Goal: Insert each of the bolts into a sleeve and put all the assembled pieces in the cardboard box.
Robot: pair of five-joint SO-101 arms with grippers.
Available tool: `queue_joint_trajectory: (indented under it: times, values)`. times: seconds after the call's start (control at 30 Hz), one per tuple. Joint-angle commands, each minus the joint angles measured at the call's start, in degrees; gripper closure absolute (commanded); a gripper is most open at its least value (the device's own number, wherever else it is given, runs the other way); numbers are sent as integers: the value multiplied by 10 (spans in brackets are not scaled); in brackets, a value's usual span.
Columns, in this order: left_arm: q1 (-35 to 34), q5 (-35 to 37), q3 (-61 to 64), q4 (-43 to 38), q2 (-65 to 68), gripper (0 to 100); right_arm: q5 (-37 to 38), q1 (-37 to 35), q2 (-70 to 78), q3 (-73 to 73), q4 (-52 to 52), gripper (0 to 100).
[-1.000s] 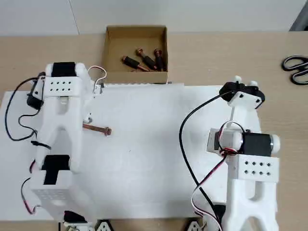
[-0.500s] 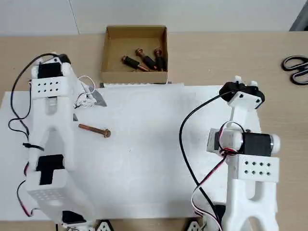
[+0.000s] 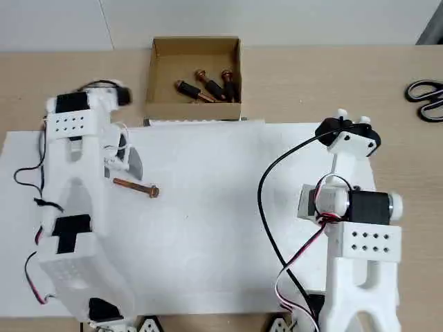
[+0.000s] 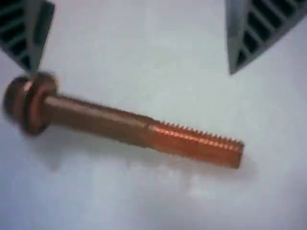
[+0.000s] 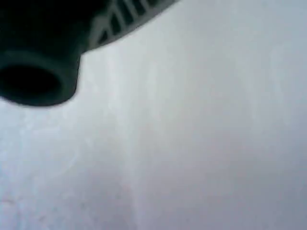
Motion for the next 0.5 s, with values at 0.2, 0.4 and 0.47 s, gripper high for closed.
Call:
queue_joint_trajectory:
  times: [0.2,0.4,0.47]
  values:
    - [23,-447,-38,-25,-6,879,-2,1,-17,-2,-6,995]
    - [26,-572,-71,-25,-1,891,-3,1,-16,-2,-6,995]
    - [27,-605,-71,-25,0,891,-3,1,-16,-2,-6,995]
